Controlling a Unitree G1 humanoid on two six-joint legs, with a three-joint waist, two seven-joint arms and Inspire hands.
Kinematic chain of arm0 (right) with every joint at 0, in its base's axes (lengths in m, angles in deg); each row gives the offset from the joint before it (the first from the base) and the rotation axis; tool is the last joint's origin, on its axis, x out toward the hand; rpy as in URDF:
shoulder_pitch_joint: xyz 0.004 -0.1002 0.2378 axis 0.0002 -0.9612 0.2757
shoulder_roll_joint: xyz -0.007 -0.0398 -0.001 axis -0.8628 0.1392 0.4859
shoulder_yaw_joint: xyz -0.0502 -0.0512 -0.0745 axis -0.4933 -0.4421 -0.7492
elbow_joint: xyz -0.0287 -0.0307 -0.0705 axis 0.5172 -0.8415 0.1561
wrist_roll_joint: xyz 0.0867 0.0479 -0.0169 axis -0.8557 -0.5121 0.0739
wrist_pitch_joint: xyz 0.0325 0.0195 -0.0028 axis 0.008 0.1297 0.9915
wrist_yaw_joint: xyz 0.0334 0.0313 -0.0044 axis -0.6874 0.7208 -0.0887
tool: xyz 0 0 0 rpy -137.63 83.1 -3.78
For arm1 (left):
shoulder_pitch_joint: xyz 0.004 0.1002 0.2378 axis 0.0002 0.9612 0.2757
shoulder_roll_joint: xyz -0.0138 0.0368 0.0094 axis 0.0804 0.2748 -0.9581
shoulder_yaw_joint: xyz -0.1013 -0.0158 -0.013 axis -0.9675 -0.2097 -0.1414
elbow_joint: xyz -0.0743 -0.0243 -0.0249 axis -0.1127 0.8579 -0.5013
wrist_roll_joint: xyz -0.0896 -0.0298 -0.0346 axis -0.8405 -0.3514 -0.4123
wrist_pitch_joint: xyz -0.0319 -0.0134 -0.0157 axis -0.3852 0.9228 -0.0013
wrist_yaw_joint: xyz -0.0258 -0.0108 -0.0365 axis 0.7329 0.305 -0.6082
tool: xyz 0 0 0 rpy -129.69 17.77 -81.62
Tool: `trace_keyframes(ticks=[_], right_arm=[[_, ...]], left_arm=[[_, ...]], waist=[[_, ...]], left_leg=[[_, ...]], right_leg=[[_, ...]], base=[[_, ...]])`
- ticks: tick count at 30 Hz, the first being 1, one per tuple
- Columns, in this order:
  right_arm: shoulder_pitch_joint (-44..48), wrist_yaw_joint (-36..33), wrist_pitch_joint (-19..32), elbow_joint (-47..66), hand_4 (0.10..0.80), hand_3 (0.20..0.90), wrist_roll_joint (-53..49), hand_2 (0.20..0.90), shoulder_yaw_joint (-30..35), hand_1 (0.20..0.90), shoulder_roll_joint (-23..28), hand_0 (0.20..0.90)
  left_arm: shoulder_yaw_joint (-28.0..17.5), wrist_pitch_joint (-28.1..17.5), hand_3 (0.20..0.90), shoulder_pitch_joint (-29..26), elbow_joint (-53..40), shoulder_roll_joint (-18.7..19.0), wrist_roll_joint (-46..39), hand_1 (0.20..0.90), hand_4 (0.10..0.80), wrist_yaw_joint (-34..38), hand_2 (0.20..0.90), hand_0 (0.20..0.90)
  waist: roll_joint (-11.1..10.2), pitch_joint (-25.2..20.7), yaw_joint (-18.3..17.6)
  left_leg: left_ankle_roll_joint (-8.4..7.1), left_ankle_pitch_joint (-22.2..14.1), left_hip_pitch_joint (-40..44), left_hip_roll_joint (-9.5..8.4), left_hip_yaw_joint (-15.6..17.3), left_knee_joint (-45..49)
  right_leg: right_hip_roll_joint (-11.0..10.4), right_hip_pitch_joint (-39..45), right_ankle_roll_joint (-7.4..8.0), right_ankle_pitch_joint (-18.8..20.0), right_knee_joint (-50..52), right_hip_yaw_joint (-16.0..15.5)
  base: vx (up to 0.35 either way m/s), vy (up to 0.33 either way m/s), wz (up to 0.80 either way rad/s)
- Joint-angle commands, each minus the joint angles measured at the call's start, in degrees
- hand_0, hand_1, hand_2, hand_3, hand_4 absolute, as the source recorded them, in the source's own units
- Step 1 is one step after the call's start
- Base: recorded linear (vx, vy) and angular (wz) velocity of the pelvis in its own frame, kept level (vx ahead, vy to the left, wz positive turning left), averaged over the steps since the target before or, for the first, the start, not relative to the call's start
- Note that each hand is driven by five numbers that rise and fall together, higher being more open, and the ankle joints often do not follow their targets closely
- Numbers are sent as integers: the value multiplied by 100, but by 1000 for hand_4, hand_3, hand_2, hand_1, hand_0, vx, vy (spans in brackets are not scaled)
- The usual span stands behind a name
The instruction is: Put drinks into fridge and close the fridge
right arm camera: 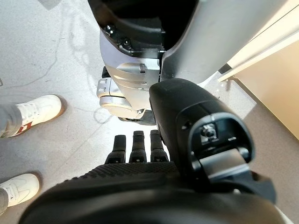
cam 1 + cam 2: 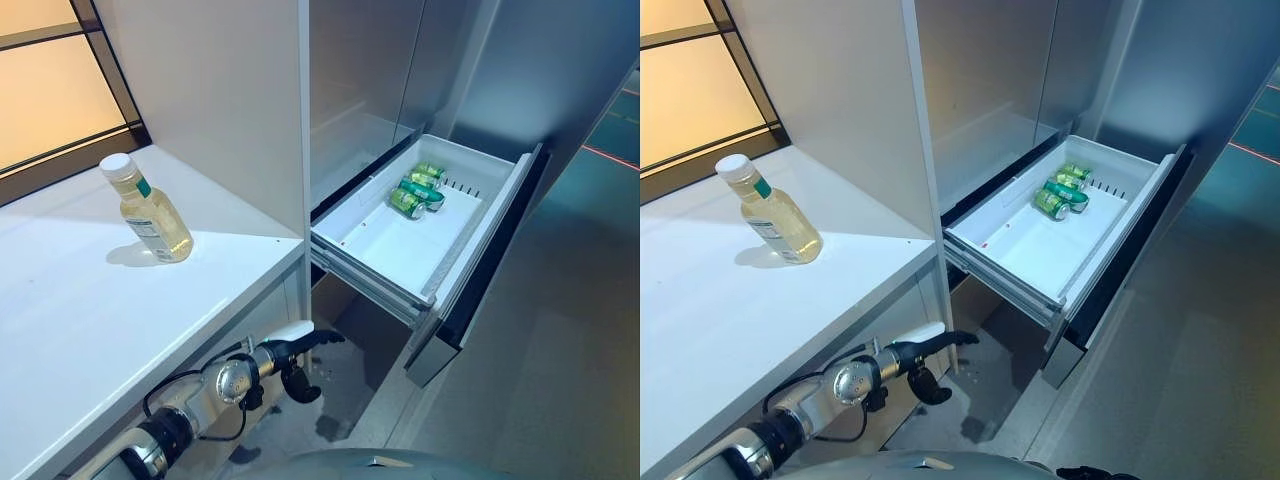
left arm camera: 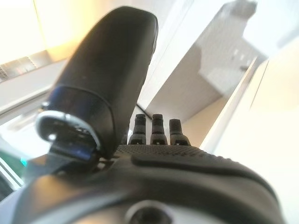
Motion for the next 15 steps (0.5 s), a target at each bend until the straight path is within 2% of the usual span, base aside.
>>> trace_keyframes(ticks=[1, 2, 3, 7, 10, 11, 12, 14, 15], right_arm=[[423, 165, 104, -6, 800, 900, -85, 900, -236, 900, -214, 900], [421, 155, 116, -16, 800, 900, -83, 900, -238, 900, -223, 900], [415, 121, 150, -37, 800, 900, -84, 900, -240, 900, -244, 900], [420, 39, 202, -20, 800, 900, -59, 900, -228, 900, -334, 900], [385, -10, 243, 30, 800, 900, -60, 900, -210, 900, -373, 900], [336, -51, 239, 94, 800, 900, -94, 900, -210, 900, -378, 900], [309, -69, 220, 140, 800, 900, -90, 900, -187, 900, -379, 900], [280, -86, 224, 184, 800, 900, -118, 900, -183, 900, -376, 900], [241, -144, 214, 246, 800, 900, -199, 900, -214, 900, -388, 900]], left_arm=[[72, -597, 900, -1061, -670, -17, -551, 900, 800, -265, 900, 900], [75, -579, 900, -1085, -727, -6, -600, 900, 800, -309, 900, 900], [97, -743, 900, -1152, -971, 36, -1141, 900, 800, -722, 900, 900], [264, -730, 900, -1107, -1336, -170, -1247, 900, 800, -625, 900, 900], [174, -1374, 900, -890, -1480, -124, -1588, 900, 800, -594, 900, 900], [51, -948, 900, -789, -1614, -150, -1492, 900, 800, -753, 900, 900], [44, -874, 900, -728, -1690, -124, -2389, 900, 800, -1202, 900, 900], [-102, -1003, 900, -554, -1898, -98, -2602, 900, 800, -1352, 900, 900], [-201, -1396, 900, -468, -2165, -122, -1546, 900, 800, -865, 900, 900]], waist=[[222, 199, 54], [224, 196, 53], [232, 194, 52], [219, 229, 50], [204, 252, 74], [203, 270, 96], [209, 270, 101], [210, 282, 123], [209, 310, 154]], left_leg=[[253, -735, 59, -335, 372, 41], [255, -737, 59, -337, 369, 41], [259, -745, 60, -340, 363, 41], [274, -763, 54, -343, 344, 41], [274, -773, 34, -345, 339, 41], [280, -771, 35, -354, 313, 41], [276, -766, 30, -359, 300, 41], [266, -752, 18, -361, 288, 41], [275, -753, 28, -367, 247, 41]], right_leg=[[234, 22, 221, -312, 139, -316], [234, 21, 221, -312, 138, -313], [230, 24, 224, -315, 135, -313], [242, 12, 222, -334, 150, -286], [240, -6, 214, -335, 139, -278], [231, 6, 214, -339, 139, -301], [232, 10, 212, -341, 136, -307], [239, 5, 199, -336, 135, -308], [227, 22, 201, -343, 148, -331]], base=[[0, 0, 0], [0, 0, 0], [0, 0, 0], [-8, -5, 0], [-30, 0, -1], [-50, -1, -1], [0, 0, 0], [-16, 0, 1], [0, 0, 0]])
